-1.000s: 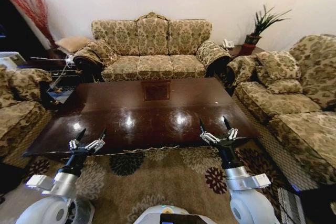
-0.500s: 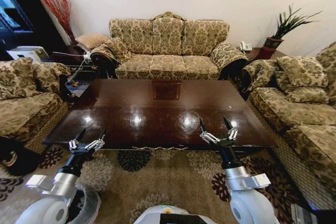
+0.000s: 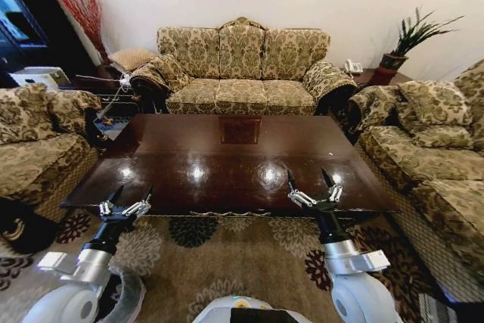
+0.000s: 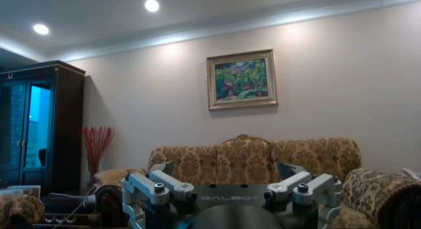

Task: Move to the front of the table and place the trash on the table into the trash bin.

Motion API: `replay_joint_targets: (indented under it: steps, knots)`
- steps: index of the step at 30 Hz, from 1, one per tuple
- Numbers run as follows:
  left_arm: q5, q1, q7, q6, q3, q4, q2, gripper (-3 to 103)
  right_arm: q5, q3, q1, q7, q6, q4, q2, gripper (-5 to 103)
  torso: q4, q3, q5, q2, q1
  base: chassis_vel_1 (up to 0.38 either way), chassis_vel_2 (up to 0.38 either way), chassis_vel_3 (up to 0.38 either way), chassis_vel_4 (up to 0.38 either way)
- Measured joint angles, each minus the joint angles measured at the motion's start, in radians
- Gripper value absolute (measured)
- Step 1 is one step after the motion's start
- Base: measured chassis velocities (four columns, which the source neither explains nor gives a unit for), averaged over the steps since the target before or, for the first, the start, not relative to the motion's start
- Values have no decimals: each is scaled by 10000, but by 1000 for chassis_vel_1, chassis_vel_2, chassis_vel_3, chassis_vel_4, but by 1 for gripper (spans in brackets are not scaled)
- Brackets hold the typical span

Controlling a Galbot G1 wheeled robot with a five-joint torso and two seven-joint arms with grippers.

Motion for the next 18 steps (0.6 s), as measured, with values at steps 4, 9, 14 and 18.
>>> replay_joint_targets:
  steps: [4,9,14,18]
  knots:
    - [0,0,0,0,0,0,0,100,0,-1,0,0,0,0,0,100,0,0,0,0,0,0,0,0,0]
    - [0,0,0,0,0,0,0,100,0,0,0,0,0,0,0,100,0,0,0,0,0,0,0,0,0]
    - [-1,0,0,0,0,0,0,100,0,0,1,0,0,0,0,100,0,0,0,0,0,0,0,0,0]
    - [-1,0,0,0,0,0,0,100,0,0,0,0,0,0,0,100,0,0,0,0,0,0,0,0,0]
